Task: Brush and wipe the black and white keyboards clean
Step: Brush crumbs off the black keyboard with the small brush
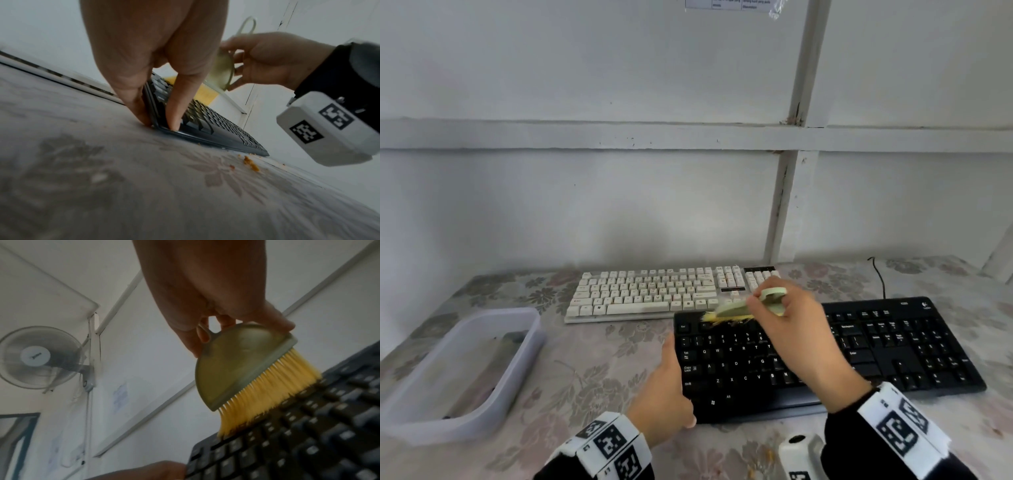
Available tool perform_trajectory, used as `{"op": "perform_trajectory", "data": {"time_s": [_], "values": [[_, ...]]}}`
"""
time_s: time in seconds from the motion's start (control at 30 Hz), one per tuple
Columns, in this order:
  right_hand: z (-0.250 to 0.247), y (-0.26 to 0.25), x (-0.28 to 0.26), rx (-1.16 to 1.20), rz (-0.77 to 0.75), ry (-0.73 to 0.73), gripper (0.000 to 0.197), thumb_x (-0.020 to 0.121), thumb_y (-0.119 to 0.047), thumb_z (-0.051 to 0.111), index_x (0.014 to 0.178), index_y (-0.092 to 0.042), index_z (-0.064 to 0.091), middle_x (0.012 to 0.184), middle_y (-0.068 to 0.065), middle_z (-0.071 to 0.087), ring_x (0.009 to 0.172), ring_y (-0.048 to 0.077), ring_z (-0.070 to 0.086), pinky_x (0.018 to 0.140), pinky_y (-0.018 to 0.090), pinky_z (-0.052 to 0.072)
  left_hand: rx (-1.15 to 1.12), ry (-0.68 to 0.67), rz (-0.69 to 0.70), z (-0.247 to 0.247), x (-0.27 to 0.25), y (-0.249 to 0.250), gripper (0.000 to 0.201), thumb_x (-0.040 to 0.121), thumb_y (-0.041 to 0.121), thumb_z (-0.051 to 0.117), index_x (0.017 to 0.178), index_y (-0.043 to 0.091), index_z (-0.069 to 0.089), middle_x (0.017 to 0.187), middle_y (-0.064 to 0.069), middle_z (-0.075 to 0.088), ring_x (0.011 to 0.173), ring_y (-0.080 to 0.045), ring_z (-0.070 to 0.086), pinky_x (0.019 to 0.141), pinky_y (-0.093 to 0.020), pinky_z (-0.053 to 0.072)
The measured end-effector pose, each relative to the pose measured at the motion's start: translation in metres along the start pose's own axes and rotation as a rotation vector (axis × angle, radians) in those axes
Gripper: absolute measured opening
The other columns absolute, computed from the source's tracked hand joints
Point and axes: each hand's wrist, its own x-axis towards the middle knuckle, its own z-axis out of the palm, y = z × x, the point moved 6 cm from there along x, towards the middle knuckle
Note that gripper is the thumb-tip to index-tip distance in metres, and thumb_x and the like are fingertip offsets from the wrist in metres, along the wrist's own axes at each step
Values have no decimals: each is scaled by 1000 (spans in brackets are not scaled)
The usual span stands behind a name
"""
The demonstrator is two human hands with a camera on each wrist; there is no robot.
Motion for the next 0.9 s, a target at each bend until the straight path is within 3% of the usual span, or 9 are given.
{"op": "perform_trajectory", "data": {"time_s": [0.13,0.27,0.37,0.43,0.5,0.53,0.63,0.77,0.9], "values": [[-18,2,1,-26,3,85,19,88,-22,63,71,-28,58,76,-4,62,63,11,41,65,24,30,2,-13,-14,1,0,0,113,76,-12,59,143,33,-19,95,0,61,83,-11,60,61,-18,48],[3,-17,-4,103,-22,4,13,87,-19,65,74,-21,63,75,-7,62,61,0,47,61,15,33,19,-7,16,1,-2,3,109,76,-11,57,142,32,-17,87,2,59,76,-8,58,55,-15,45],[3,-8,-3,0,-25,11,17,88,-20,65,72,-25,60,76,-10,61,72,12,52,71,29,41,14,-6,13,1,-2,3,110,75,-12,57,143,33,-17,90,-3,61,76,-10,58,55,-14,47],[-14,0,-1,-76,7,66,20,88,-19,63,72,-29,58,80,-9,63,71,12,55,83,42,46,4,-12,-2,2,-2,2,111,75,-13,57,143,35,-18,97,-7,63,80,-15,60,62,-19,49],[-34,0,1,-132,8,120,13,88,-19,63,76,-25,61,83,-7,64,69,11,55,87,48,47,9,-16,-6,2,-2,1,112,75,-12,57,143,35,-19,95,-5,62,78,-15,59,64,-20,50],[-42,-2,2,-129,-5,147,11,87,-19,64,77,-22,63,84,-6,64,73,14,58,87,45,47,7,-18,-4,2,-2,1,112,75,-12,57,143,35,-19,93,-4,62,75,-14,58,62,-19,49],[-47,-1,0,-22,24,113,9,86,-18,65,77,-20,64,87,-2,65,85,16,59,77,24,45,-4,-23,1,3,-2,1,111,75,-12,58,143,35,-17,90,-9,61,70,-13,55,58,-18,47],[-53,20,-1,12,110,68,8,87,-17,64,80,-16,64,89,0,65,85,12,60,69,19,42,-2,-19,15,3,-3,3,110,74,-13,57,142,36,-14,85,-6,57,68,-10,54,55,-16,45],[-83,40,6,-46,148,138,11,87,-17,65,80,-23,61,96,2,64,85,8,60,64,10,40,6,-18,16,3,-4,4,107,74,-14,56,142,35,-11,85,-6,55,67,-9,52,53,-14,43]]}}
